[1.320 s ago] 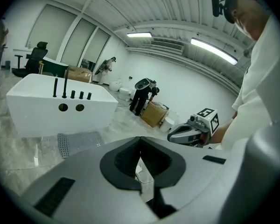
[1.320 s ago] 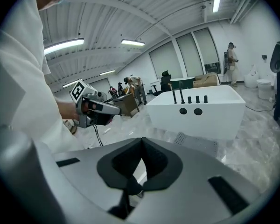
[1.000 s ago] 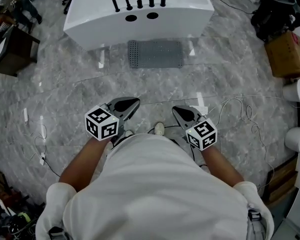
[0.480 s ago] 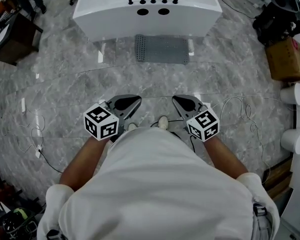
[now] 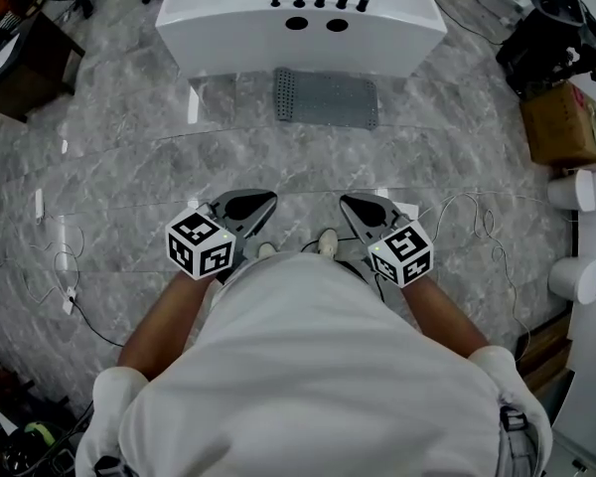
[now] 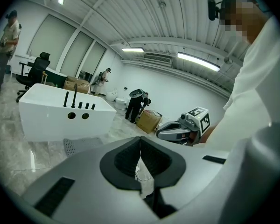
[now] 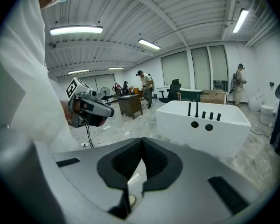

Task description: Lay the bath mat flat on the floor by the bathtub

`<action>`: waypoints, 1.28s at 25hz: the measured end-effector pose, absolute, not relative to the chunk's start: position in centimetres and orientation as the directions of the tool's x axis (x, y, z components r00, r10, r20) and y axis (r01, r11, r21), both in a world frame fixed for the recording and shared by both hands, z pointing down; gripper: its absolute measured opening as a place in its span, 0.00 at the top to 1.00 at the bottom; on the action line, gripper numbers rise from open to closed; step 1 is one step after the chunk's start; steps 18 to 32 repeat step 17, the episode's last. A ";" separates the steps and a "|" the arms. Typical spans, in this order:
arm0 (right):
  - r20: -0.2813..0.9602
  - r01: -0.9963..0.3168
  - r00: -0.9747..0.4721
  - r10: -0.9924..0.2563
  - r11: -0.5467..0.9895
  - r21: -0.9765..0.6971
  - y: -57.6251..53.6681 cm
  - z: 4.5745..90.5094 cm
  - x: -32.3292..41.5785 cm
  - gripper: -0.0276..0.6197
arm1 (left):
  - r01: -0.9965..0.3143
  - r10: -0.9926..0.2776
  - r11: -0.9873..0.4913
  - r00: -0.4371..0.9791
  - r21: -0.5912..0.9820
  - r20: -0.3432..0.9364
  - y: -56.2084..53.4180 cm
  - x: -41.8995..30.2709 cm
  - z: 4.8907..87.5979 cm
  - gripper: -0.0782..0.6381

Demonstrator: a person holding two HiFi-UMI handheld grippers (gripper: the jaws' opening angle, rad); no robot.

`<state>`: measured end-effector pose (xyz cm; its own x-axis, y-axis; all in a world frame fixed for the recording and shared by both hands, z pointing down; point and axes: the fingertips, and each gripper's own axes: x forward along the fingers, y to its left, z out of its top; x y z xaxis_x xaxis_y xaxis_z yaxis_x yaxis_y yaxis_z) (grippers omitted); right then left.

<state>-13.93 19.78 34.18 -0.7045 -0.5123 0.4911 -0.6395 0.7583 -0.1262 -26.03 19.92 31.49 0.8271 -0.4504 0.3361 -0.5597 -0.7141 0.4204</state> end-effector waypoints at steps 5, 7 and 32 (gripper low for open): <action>0.502 -0.645 -0.695 -0.514 0.755 -0.120 20.9 34.6 -16.6 0.95 | -0.554 -0.450 -0.710 0.832 0.434 0.325 20.7 -28.8 32.3 0.87; 0.507 -0.648 -0.691 -0.515 0.752 -0.119 21.4 34.8 -17.6 0.95 | -0.553 -0.451 -0.707 0.833 0.441 0.321 21.0 -29.8 32.7 0.87; 0.536 -0.652 -0.669 -0.515 0.753 -0.091 22.4 35.1 -20.4 0.95 | -0.537 -0.453 -0.707 0.844 0.461 0.289 21.4 -32.8 33.3 0.87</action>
